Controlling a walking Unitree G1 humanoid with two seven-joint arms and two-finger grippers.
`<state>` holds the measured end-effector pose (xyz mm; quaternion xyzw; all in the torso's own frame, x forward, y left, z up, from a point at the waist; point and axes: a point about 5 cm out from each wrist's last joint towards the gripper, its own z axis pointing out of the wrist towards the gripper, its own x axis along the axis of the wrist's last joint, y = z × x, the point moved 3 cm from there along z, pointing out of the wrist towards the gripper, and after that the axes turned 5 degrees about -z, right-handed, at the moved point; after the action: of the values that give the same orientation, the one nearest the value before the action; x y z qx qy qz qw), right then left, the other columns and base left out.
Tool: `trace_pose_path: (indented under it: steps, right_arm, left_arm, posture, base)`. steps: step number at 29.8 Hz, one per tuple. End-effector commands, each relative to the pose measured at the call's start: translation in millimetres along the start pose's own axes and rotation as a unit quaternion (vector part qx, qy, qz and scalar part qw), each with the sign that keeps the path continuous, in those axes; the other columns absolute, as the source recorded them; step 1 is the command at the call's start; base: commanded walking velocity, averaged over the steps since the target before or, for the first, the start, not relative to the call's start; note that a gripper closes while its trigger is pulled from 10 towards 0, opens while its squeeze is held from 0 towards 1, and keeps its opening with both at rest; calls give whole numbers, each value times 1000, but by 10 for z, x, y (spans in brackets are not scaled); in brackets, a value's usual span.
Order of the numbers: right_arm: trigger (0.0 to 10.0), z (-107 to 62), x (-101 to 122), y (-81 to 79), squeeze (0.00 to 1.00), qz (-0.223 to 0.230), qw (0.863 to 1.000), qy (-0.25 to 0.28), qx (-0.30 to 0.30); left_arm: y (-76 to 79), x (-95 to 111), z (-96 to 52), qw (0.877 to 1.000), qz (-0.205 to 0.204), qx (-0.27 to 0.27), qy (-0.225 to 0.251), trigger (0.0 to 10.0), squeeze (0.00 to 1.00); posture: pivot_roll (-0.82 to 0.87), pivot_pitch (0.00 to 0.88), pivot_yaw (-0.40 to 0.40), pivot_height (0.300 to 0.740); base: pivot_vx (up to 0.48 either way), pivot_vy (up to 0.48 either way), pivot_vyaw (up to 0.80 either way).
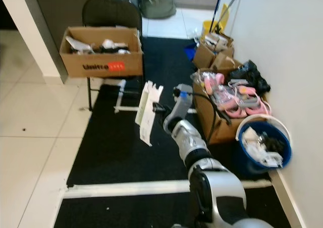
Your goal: Picking trash to rubbish bin
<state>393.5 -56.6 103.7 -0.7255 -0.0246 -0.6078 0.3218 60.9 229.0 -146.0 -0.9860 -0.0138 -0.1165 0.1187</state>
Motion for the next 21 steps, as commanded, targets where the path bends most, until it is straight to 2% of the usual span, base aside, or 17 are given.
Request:
trace_pose_path:
  steps: [1,8,21]
  right_arm:
    - [10000,-31,-68,22,0,-2,1000,-7,-2]
    - [10000,-40,-145,-17,0,-4,1000,-15,5]
    - [10000,-39,-158,-30,0,-5,1000,-17,7]
  left_arm:
    - [34,-16,-2,1000,1,-7,-3,10000,0]
    - [9,0,0,1000,7,-7,-1,10000,0]
    - [6,-17,-1,1000,11,-7,-3,10000,0]
  posture:
    - [131,67,-46,740]
    - [133,71,-37,740]
    - [135,71,-36,740]
  base:
    - [274,0,0]
    - [274,0,0]
    - [280,0,0]
